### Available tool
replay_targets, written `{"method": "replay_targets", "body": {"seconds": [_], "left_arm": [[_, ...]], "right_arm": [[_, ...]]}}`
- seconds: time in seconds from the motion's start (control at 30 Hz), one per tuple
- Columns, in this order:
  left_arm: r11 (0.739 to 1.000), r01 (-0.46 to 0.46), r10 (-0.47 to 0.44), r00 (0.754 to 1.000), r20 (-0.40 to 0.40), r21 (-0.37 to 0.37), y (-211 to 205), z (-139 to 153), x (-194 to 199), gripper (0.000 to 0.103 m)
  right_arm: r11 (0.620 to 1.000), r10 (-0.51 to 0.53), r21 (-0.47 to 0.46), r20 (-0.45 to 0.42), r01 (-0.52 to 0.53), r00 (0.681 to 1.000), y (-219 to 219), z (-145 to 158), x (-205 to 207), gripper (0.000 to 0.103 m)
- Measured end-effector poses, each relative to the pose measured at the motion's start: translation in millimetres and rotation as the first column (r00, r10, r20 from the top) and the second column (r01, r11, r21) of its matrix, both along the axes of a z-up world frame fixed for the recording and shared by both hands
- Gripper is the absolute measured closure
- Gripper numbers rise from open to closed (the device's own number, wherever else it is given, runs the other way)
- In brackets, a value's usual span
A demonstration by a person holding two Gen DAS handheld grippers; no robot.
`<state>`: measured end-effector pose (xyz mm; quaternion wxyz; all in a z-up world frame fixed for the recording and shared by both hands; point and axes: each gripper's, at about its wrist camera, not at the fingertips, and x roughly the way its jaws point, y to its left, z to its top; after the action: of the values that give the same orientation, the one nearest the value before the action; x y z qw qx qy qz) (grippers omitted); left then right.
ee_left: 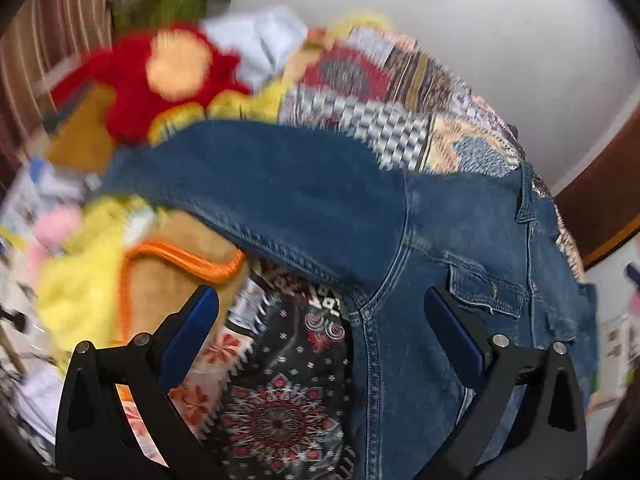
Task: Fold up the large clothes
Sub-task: 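Grasp the jacket sleeve with the left gripper and lift it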
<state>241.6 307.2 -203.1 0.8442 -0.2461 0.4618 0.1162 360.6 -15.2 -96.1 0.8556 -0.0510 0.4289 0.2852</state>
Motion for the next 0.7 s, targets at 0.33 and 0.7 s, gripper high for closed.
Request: {"method": "replay_targets", "body": {"seconds": [0.33,0.7], "left_arm": [[0.937,-0.064,0.068,0.998,0.001,-0.344,50.4,-40.8,32.2,0.011],[0.946,-0.193,0.198,0.98,-0.009,-0.259,69.0,-43.3,61.8,0.032]], "right_arm": [[0.993,0.065,-0.076,-0.238,-0.085,0.969,48.0,-88.5,66.7,0.0],[0.996,0.059,-0.039,-0.45,-0.085,0.891,57.4,-147.4,102.3,0.0]]}}
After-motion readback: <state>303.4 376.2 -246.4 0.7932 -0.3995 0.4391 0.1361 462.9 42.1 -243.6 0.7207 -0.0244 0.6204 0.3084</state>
